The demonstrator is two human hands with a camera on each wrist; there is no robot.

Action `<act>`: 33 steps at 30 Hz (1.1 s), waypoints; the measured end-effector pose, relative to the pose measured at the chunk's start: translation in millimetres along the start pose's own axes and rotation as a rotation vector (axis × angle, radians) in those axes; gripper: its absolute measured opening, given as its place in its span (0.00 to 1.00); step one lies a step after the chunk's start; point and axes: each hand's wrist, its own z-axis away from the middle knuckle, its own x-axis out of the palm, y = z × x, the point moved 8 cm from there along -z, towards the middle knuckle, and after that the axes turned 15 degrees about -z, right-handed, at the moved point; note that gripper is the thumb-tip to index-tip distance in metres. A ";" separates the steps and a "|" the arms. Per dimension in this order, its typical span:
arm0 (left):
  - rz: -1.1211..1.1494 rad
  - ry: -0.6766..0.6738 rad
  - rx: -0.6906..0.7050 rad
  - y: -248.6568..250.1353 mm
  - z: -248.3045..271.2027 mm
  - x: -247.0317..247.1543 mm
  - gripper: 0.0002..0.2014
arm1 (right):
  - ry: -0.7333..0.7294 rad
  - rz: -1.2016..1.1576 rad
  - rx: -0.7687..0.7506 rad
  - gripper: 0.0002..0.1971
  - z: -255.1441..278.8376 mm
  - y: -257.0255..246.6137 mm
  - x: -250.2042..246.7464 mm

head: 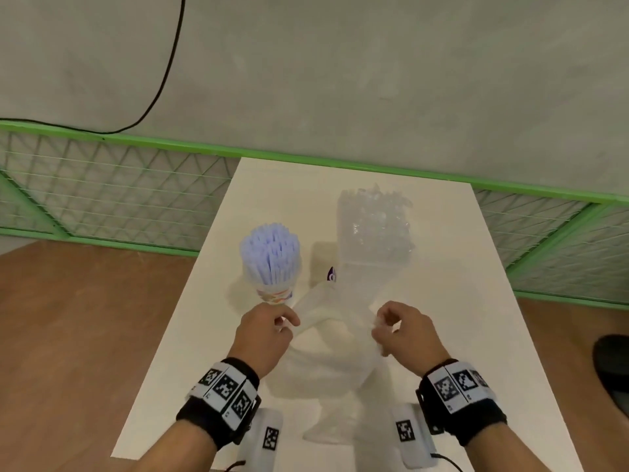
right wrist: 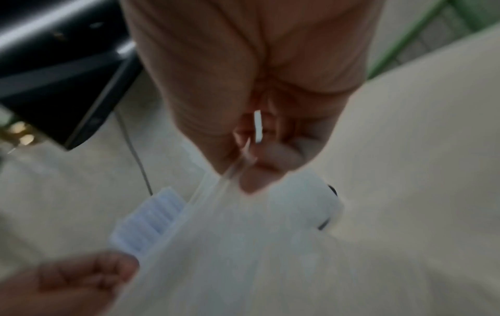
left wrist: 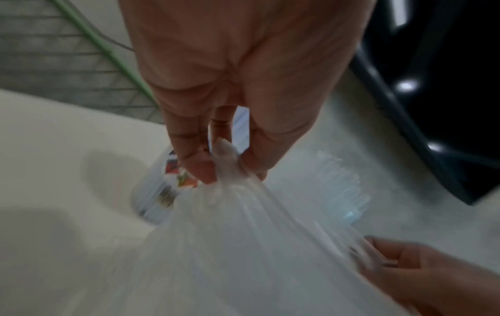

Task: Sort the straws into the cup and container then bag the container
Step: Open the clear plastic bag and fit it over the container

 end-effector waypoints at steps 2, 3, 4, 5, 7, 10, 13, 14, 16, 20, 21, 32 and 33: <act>-0.059 0.023 0.061 4.2 2.4 -10.1 0.17 | 0.121 0.268 -0.086 0.11 5.8 -19.7 -11.7; -0.085 0.033 0.095 6.3 3.2 -15.3 0.18 | 0.165 0.357 -0.110 0.12 9.2 -28.7 -15.5; -0.111 0.035 0.128 8.6 4.4 -19.6 0.18 | 0.194 0.377 -0.120 0.11 13.0 -36.1 -18.0; -0.138 0.026 0.162 11.3 5.9 -22.6 0.19 | 0.196 0.332 -0.123 0.11 15.8 -40.9 -18.2; -0.163 -0.034 0.226 15.9 8.8 -25.2 0.24 | 0.151 0.107 -0.115 0.11 22.7 -51.3 -14.2; -0.110 -0.093 0.315 25.2 17.7 -31.5 0.30 | 0.140 -0.081 -0.129 0.08 35.7 -70.2 -7.4; -0.231 -0.011 0.436 42.0 34.4 -40.0 0.24 | 0.262 0.030 -0.212 0.07 45.2 -90.4 -5.0; -0.305 -0.002 0.468 47.7 39.5 -39.1 0.29 | 0.276 0.046 -0.224 0.07 48.2 -96.3 -1.0; -0.435 0.012 0.534 59.8 46.2 -34.9 0.35 | 0.261 0.027 -0.223 0.07 54.3 -105.5 10.0; -0.494 0.205 0.662 74.7 46.0 -40.0 0.23 | 0.110 -0.078 -0.268 0.07 70.0 -124.4 34.1; -0.474 0.251 0.692 76.3 45.2 -43.1 0.17 | 0.059 -0.137 -0.275 0.06 73.6 -127.0 37.9; 0.255 0.046 0.752 71.4 33.6 -99.4 0.09 | 0.130 -0.108 -0.117 0.12 47.0 -46.3 -35.6; 0.259 0.056 0.750 73.6 34.2 -103.3 0.07 | 0.143 -0.217 -0.119 0.09 45.7 -46.6 -40.7</act>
